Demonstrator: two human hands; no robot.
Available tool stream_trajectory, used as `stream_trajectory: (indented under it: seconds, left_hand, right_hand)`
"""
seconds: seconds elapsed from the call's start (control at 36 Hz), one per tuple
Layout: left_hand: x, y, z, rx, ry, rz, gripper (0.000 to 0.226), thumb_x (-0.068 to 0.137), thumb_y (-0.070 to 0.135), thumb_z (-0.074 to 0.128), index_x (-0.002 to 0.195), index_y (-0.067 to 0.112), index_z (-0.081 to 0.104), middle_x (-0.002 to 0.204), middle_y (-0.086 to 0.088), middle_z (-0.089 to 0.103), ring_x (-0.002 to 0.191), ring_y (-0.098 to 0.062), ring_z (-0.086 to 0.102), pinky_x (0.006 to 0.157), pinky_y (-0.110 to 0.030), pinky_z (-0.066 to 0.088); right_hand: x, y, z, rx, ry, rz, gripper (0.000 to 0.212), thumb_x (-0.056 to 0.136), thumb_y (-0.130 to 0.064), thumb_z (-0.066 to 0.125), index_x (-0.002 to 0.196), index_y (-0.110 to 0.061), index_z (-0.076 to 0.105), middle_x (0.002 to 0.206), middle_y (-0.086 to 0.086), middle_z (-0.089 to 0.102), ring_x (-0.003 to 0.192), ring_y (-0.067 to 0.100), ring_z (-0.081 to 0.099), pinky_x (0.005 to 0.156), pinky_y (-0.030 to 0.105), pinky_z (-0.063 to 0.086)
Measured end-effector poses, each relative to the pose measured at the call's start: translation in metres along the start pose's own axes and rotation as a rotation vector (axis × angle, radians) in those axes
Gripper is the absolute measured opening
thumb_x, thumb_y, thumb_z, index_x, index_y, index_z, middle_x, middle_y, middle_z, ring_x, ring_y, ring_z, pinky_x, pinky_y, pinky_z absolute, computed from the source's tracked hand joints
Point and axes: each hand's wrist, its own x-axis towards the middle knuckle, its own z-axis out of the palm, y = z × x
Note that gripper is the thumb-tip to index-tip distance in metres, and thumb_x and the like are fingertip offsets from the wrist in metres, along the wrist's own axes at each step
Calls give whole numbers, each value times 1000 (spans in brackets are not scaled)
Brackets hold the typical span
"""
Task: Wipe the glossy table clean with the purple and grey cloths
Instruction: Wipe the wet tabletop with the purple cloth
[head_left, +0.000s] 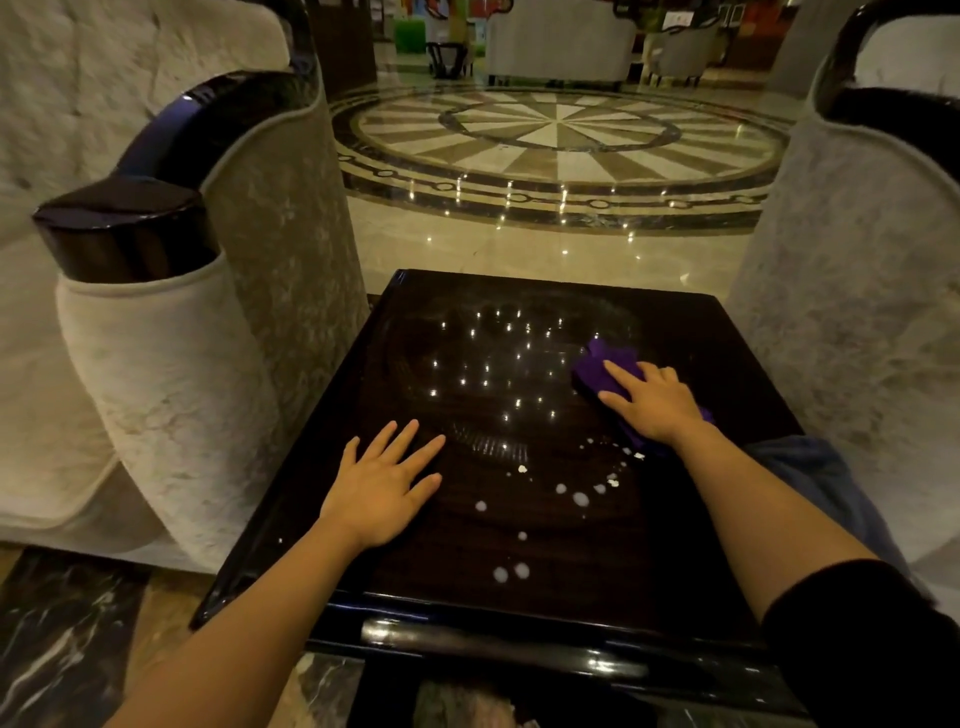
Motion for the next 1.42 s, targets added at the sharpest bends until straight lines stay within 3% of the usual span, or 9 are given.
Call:
stream_trajectory:
  seconds: [0.22, 1.03, 1.42]
  left_hand:
    - [3, -2, 4, -7, 16, 5, 53, 93, 53, 22, 142, 43, 5, 157, 5, -2, 144, -16, -9, 115, -49, -5]
    - [5, -5, 10, -9, 36, 21, 54, 92, 54, 19, 143, 41, 5, 157, 1, -1, 144, -20, -8, 114, -51, -6]
    - [6, -4, 9, 6, 41, 31, 54, 93, 53, 19, 143, 39, 6, 158, 0, 0, 144, -21, -6, 114, -52, -3]
  right_hand:
    - [-8, -9, 6, -6, 45, -12, 51, 94, -50, 27, 142, -36, 17, 152, 10, 20, 132, 36, 23, 107, 44, 26]
    - [-130, -105, 31, 54, 72, -457, 43, 93, -39, 41, 135, -38, 35, 144, 5, 36, 108, 27, 38, 92, 34, 32]
    - [-201, -123, 32, 33, 106, -605, 41, 92, -35, 47, 132, -32, 43, 137, 8, 46, 99, 30, 45, 85, 40, 41]
